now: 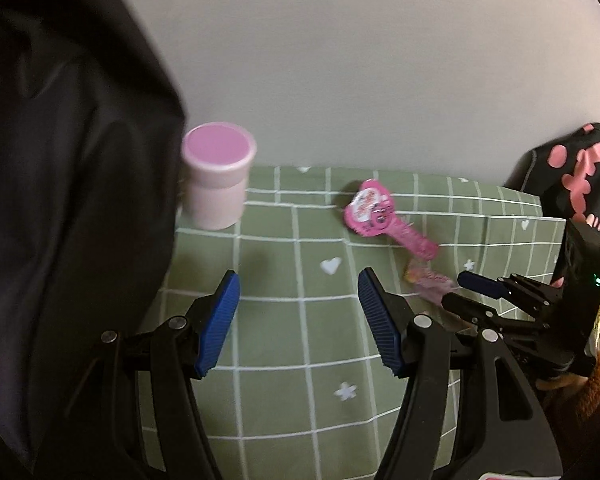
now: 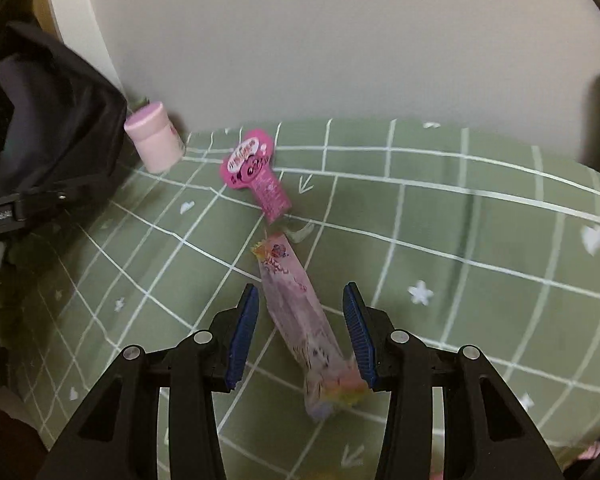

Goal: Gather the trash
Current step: 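Grasp the pink candy stick with the right tool while the left tool grasps the pink heart-shaped candy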

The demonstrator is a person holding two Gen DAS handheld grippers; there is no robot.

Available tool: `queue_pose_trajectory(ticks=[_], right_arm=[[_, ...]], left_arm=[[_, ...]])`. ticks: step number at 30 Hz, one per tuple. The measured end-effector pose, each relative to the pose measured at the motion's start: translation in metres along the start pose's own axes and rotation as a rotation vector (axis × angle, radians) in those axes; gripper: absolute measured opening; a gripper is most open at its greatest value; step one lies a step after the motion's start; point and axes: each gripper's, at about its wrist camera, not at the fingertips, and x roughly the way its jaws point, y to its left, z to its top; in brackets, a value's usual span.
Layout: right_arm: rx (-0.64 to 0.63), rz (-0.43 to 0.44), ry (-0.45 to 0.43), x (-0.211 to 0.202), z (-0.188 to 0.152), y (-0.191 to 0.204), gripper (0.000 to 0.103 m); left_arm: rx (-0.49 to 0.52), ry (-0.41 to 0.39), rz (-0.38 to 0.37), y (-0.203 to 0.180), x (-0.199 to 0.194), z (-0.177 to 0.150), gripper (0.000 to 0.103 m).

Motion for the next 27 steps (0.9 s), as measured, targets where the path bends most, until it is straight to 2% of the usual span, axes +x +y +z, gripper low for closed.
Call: queue_pose_trajectory(ticks=[1, 2, 5, 7, 12, 14, 21, 27], right_arm=[[-0.007, 0.003, 0.009, 0.003, 0.0, 0.001, 0.041], [-0.014, -0.004, 0.016, 0.004, 0.0, 0.002, 0.029], [-0.008, -0.033, 0.02, -0.001, -0.005, 0.004, 0.014], [0.028, -0.053, 0.009, -0.013, -0.013, 0.002, 0.011], [0.143, -0.116, -0.046, -0.054, -0.025, -0.017, 0.009], [0.191, -0.147, -0.069, -0.072, -0.03, -0.024, 0.009], [0.282, -0.223, -0.116, -0.113, -0.052, -0.033, 0.009], [0.31, -0.272, -0.107, -0.12, -0.064, -0.034, 0.009]], left_arm=[[-0.006, 0.004, 0.002, 0.003, 0.0, 0.0, 0.058], [-0.01, 0.007, 0.0, 0.003, 0.001, -0.001, 0.058], [-0.024, 0.016, -0.033, 0.004, 0.006, 0.002, 0.058], [-0.02, 0.019, -0.06, -0.005, 0.013, 0.006, 0.058], [-0.014, 0.027, -0.143, -0.029, 0.04, 0.022, 0.06], [-0.017, 0.031, -0.154, -0.038, 0.051, 0.027, 0.06], [-0.03, 0.028, -0.073, -0.059, 0.092, 0.046, 0.06], [0.037, 0.036, -0.026, -0.075, 0.107, 0.048, 0.058]])
